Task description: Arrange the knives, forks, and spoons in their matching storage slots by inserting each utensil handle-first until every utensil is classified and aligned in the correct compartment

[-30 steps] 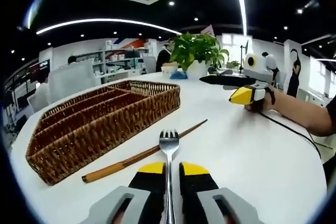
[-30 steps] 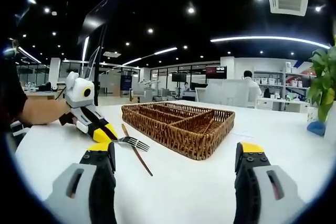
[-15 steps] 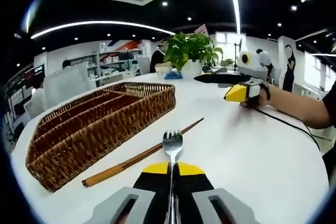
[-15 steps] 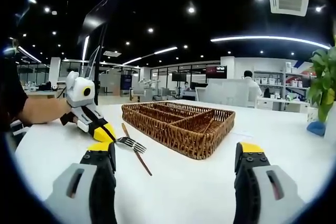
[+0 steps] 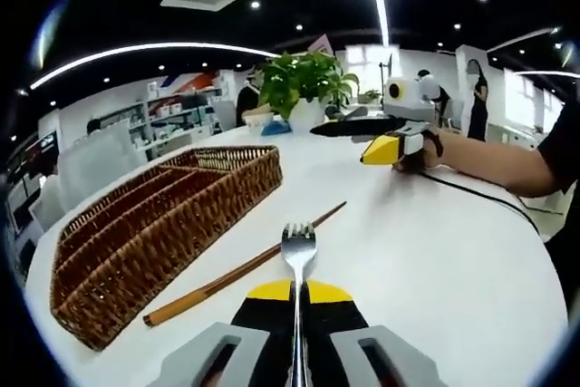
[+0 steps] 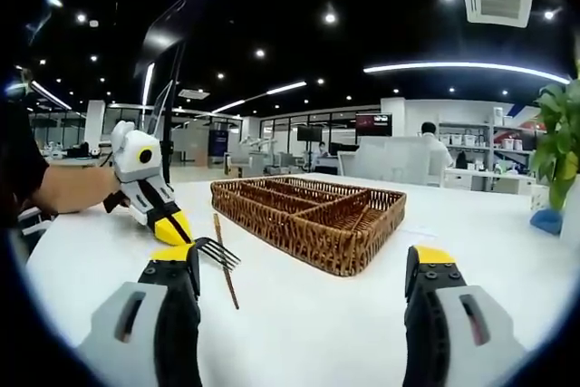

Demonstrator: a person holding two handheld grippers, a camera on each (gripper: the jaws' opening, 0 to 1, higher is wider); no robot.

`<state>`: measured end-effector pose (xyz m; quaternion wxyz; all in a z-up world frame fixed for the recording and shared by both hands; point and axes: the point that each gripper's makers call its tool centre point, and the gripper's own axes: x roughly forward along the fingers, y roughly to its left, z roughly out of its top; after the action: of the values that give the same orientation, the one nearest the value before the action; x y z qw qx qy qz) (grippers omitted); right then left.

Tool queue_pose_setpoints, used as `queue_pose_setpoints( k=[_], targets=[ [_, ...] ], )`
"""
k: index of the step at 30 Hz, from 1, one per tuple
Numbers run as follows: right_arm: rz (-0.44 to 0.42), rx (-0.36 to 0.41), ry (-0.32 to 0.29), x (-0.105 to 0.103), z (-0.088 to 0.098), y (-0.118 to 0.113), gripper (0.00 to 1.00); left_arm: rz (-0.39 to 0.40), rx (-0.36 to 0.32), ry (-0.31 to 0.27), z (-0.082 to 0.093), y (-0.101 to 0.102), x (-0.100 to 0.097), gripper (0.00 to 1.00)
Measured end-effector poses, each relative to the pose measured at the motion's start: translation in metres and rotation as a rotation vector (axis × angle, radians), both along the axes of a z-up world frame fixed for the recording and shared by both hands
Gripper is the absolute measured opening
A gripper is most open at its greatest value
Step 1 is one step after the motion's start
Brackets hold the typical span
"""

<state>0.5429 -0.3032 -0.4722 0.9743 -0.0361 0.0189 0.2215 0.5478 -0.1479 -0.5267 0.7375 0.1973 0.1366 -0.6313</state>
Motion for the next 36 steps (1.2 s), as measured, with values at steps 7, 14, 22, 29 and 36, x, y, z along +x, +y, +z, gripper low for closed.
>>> queue_pose_setpoints(
  k=[7, 14, 22, 29, 36],
  targets=[
    [0.002, 0.006, -0.001, 0.000, 0.000, -0.001, 0.97, -0.059, 0.035, -0.040, -0.001, -0.001, -0.005, 0.01],
    [0.003, 0.002, -0.001, -0.001, 0.000, 0.000, 0.97, -0.050, 0.013, -0.083, 0.025, 0.001, 0.003, 0.01],
    [0.004, 0.009, -0.004, -0.001, 0.001, -0.001, 0.97, -0.135, 0.025, -0.074, 0.048, 0.008, -0.012, 0.01],
    [0.001, 0.004, -0.006, -0.001, 0.001, -0.002, 0.97, -0.181, 0.039, -0.072, 0.070, 0.013, -0.024, 0.01],
    [0.006, -0.004, -0.005, -0.002, 0.001, -0.001, 0.99, -0.208, 0.054, -0.078, 0.086, 0.016, -0.033, 0.01]
  ],
)
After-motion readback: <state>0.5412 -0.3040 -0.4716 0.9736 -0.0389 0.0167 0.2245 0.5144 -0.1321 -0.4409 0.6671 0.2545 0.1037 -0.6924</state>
